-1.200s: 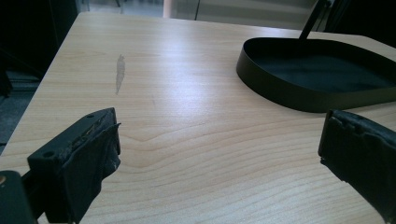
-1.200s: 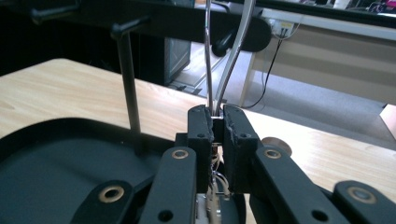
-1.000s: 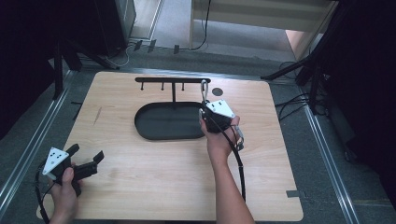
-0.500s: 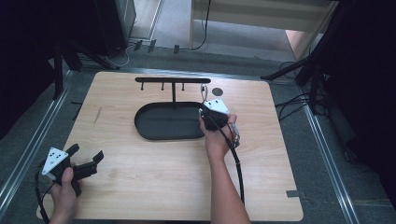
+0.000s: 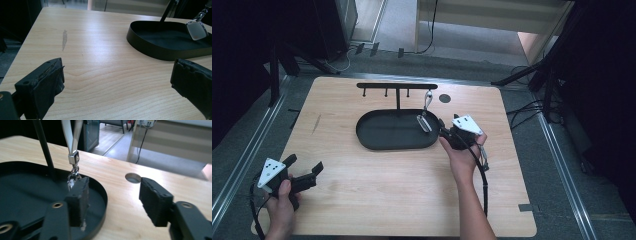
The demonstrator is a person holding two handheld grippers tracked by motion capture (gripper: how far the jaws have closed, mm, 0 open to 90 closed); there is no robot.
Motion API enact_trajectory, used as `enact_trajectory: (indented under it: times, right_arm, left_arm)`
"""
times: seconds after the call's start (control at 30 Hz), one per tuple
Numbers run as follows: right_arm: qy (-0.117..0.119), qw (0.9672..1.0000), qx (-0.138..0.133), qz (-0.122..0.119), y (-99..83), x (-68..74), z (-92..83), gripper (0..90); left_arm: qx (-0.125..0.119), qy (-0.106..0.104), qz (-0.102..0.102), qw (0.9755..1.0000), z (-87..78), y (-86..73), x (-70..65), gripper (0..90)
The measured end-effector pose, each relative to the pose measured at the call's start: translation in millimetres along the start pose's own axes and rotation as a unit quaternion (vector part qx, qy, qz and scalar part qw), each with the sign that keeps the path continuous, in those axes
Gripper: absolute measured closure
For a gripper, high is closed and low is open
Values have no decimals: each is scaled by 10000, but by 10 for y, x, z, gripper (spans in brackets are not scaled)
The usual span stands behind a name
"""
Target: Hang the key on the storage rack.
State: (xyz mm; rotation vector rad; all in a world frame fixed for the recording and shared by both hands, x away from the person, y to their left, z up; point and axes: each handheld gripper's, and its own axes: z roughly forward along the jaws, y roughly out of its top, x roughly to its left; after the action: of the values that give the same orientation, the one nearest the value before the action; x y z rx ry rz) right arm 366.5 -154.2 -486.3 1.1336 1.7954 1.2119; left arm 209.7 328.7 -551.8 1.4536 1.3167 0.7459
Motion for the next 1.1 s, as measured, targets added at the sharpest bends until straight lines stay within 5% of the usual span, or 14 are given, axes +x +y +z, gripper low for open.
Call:
enact_trajectory:
  times: [0.13,0.27,0.37,1.1]
  right_arm:
    - [86,9986,272,447,-108,-200,-254,191]
    - [-35,9988,303,390,-215,-257,-404,122]
    - [141,9987,229,431,-367,-338,-577,24]
    - [-286,9971,129,690,-996,-966,-1274,1]
  left_arm:
    - [2,10,26,10000,2,0,-5,0]
    - [-15,24,35,10000,1,-2,-10,0]
    - [-32,29,44,10000,-4,-4,-13,0]
    - [-41,85,64,9999,-8,-6,-19,0]
